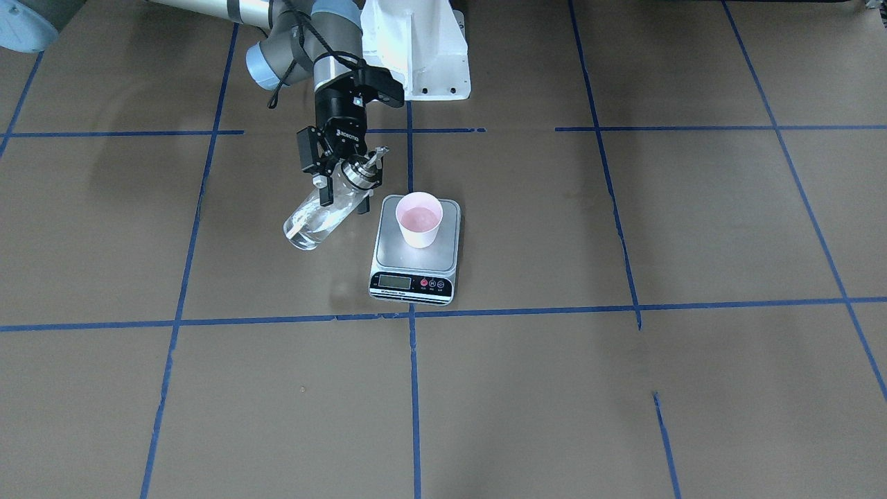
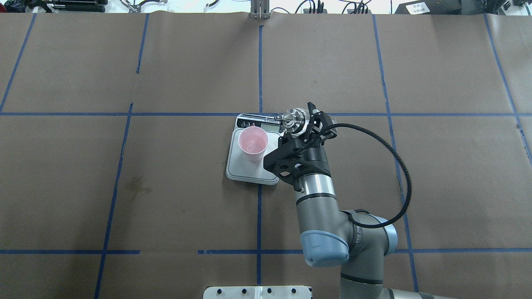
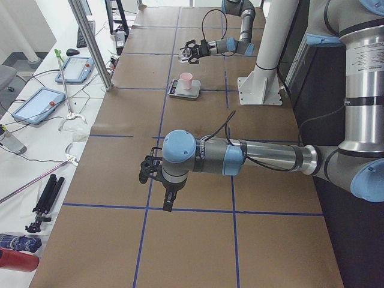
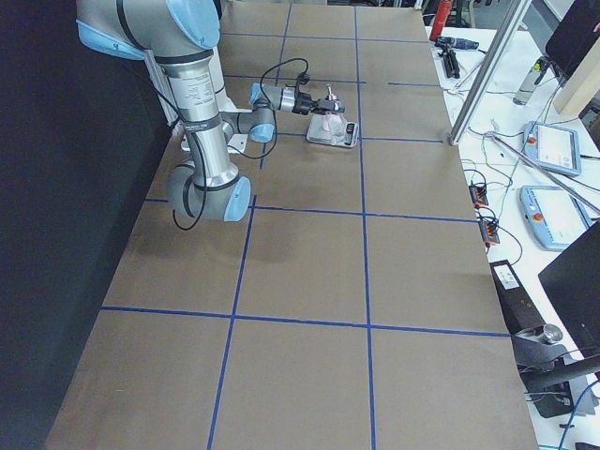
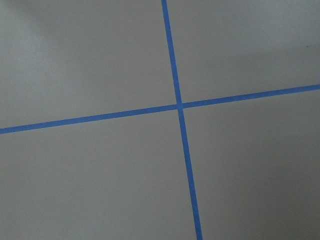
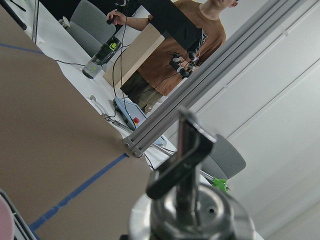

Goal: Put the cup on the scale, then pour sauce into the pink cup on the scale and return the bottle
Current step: 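Turn the bottle upright and carry it back with the right gripper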

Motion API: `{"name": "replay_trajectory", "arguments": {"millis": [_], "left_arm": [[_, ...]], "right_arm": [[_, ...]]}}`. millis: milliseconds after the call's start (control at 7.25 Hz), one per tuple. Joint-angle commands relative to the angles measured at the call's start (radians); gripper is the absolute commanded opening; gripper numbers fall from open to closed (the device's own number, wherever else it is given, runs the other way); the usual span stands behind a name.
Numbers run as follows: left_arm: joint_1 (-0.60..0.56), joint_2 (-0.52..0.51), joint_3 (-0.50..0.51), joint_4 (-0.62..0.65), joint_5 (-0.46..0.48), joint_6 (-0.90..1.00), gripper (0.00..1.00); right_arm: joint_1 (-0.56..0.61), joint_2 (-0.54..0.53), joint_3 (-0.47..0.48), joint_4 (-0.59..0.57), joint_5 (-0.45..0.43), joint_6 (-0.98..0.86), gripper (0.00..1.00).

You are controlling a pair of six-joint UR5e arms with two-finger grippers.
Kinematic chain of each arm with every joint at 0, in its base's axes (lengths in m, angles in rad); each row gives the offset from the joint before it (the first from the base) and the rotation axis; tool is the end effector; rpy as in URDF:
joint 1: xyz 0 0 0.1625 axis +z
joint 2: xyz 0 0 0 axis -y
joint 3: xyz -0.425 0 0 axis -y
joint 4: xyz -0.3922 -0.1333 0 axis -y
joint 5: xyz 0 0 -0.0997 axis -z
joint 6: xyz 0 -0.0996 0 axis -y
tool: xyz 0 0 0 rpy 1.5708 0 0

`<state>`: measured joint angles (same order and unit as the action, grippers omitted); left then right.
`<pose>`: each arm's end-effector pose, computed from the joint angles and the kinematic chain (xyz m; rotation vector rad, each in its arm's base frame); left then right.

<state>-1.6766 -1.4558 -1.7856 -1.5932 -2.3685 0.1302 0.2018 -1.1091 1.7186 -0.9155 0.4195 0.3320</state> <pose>-0.1091 -0.4399 0.6025 0.2087 0.7776 0.0718 -0.5229 -0.3359 0.2356 1.4375 -0.1816 -0.1222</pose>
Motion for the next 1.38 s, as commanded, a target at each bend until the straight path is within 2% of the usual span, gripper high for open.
{"name": "replay_trajectory", "arguments": {"millis": [0, 276, 414, 552, 828, 966, 1241], "left_arm": [[0.0, 0.0, 0.0, -0.001, 0.0, 0.0, 1.0], [0.0, 0.0, 0.0, -0.002, 0.0, 0.0, 1.0], [0.001, 0.0, 0.0, -0.002, 0.0, 0.002, 1.0], [0.001, 0.0, 0.0, -0.001, 0.0, 0.002, 1.0], [0.001, 0.0, -0.002, -0.002, 0.0, 0.002, 1.0], [0.001, 0.0, -0.002, -0.002, 0.0, 0.002, 1.0], [0.001, 0.0, -0.002, -0.004, 0.0, 0.002, 1.0]], "right_arm": [[0.013, -0.108, 0.133, 0.004, 0.097, 0.157, 0.0], [0.069, -0.136, 0.153, 0.004, 0.169, 0.329, 0.0], [0.117, -0.161, 0.156, 0.004, 0.283, 0.498, 0.0], [0.134, -0.191, 0.162, 0.0, 0.33, 0.641, 0.0], [0.142, -0.329, 0.211, 0.0, 0.325, 0.676, 0.0], [0.146, -0.397, 0.237, 0.004, 0.326, 0.802, 0.0], [0.143, -0.466, 0.23, 0.004, 0.279, 0.86, 0.0]]}}
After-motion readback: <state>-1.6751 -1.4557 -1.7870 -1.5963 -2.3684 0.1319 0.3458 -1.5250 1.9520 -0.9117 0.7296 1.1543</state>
